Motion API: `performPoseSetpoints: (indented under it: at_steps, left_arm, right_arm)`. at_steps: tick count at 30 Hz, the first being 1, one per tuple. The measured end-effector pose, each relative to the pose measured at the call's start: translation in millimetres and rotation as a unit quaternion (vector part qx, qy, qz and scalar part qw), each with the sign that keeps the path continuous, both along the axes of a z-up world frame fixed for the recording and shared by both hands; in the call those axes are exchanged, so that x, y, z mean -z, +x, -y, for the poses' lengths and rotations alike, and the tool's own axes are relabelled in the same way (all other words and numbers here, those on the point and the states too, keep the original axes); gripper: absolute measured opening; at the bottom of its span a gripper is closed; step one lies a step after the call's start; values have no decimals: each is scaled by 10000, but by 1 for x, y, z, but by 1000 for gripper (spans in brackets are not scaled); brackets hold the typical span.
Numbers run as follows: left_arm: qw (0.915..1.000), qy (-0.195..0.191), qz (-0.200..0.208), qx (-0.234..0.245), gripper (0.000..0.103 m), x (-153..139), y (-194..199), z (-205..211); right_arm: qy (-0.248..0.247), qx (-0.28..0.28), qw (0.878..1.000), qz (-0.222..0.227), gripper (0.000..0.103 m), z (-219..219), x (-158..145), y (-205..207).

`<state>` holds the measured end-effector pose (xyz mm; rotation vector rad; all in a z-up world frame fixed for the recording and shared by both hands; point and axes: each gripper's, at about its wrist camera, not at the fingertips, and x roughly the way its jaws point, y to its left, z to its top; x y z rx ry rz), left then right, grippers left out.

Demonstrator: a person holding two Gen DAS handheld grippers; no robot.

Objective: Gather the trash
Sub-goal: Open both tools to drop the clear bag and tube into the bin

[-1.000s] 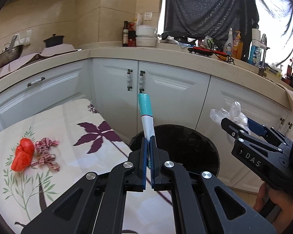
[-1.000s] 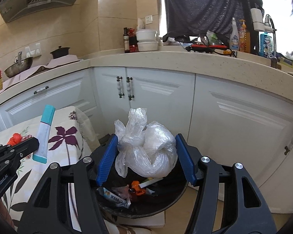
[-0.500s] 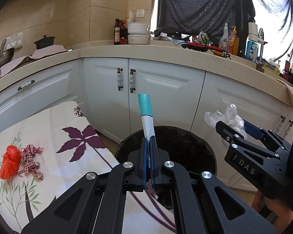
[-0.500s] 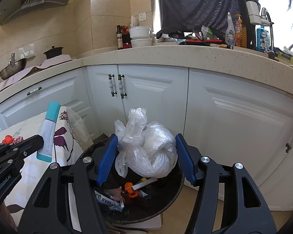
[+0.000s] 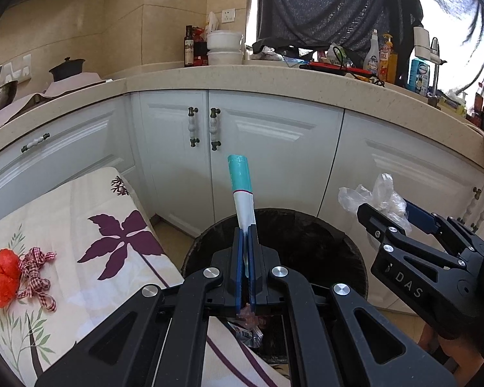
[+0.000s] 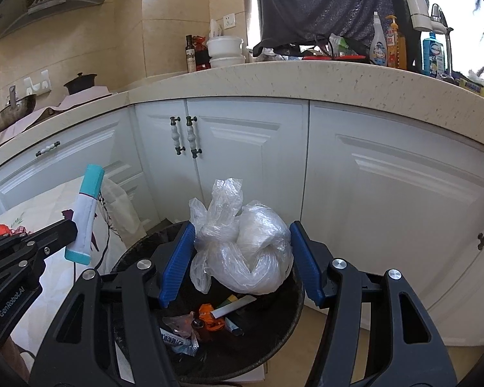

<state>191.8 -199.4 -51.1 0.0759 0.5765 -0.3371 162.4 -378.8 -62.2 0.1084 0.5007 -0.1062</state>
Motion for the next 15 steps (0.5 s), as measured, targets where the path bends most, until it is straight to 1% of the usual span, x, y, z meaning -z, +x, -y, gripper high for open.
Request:
performPoseSetpoints:
  at_steps: [3,5,6,8,10,12,15]
  left_arm:
    - [10000,48,-63,27,4,4,5,3]
    - [9999,67,-138,-6,7,7,8,4]
    - [9998,49,-187,-9,10,8,9,3]
    - [9997,38,-235,-47,16,10,10,2]
    - [9997,39,-220,-72,27,10,9,1]
    - [9998,65,-176,-102,32,9,8,0]
    - [9998,86,-138,-129,35,7,6,-3]
  right_arm:
    - [41,-37,10000,-45,60,1,5,5]
    - [54,-14,9999,-92,62,2,9,9]
    - [62,-10,9999,-115,65,2,11,11]
    - [83,-2,9999,-144,65,2,14,12]
    - [80,-4,9999,-140,65,1,14,12]
    - [69,-14,9999,-134,65,0,14,13]
    - [61,-32,9999,-114,66,-2,12,11]
